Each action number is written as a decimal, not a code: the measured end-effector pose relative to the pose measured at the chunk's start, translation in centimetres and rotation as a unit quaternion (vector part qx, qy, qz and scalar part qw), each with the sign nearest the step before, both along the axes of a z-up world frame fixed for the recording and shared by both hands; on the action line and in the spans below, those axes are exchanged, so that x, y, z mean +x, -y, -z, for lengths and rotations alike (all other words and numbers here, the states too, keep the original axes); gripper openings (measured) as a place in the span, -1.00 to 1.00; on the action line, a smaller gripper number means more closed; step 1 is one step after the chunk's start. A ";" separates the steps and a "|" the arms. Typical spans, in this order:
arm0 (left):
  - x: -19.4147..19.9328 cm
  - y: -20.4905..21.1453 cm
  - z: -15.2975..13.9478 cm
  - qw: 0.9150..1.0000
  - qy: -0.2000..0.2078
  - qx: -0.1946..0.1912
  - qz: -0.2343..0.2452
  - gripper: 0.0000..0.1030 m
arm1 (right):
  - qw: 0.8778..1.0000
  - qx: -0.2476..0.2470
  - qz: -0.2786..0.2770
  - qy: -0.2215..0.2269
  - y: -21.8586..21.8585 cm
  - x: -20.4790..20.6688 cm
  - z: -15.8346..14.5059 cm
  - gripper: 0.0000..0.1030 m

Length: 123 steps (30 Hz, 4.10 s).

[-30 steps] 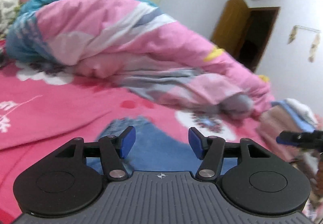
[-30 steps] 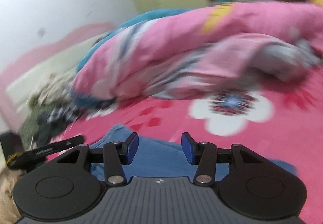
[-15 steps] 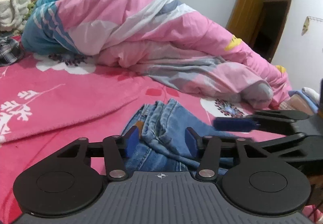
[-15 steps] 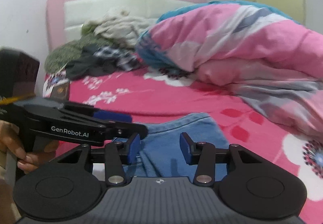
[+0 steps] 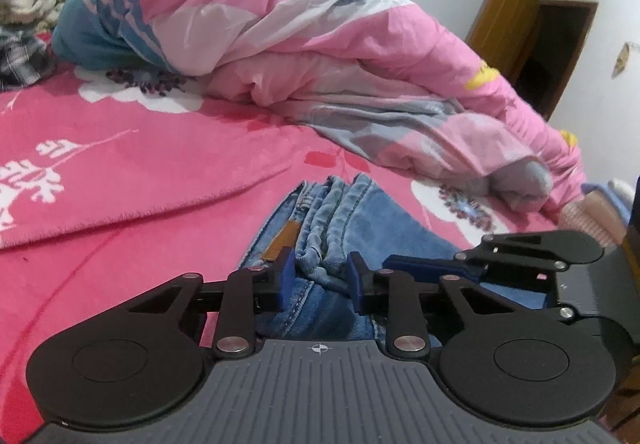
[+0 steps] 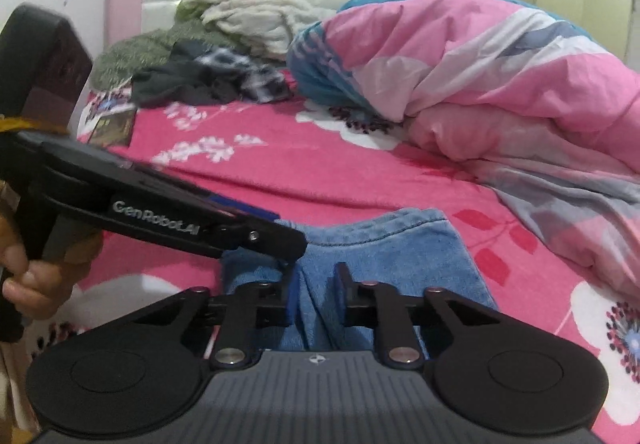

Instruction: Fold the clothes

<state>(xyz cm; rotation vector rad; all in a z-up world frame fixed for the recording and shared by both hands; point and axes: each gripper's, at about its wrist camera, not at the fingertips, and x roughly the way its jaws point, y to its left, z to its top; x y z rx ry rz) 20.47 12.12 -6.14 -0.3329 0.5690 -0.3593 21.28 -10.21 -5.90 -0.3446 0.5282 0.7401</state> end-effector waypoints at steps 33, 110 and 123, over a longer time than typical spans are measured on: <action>0.7 -1.5 0.3 0.999 -0.026 -0.018 0.013 -0.71 | 0.999 0.031 0.031 -0.017 -0.7 1.0 0.9 -0.75; 1.2 -6.1 0.6 0.989 -0.053 -0.132 -0.041 -0.87 | 0.998 0.029 0.007 0.059 -4.0 -1.4 1.2 -0.25; -0.7 -1.8 -2.9 0.994 0.073 -0.080 -0.019 -0.82 | 0.967 0.214 0.135 0.029 7.6 -6.6 -3.2 0.29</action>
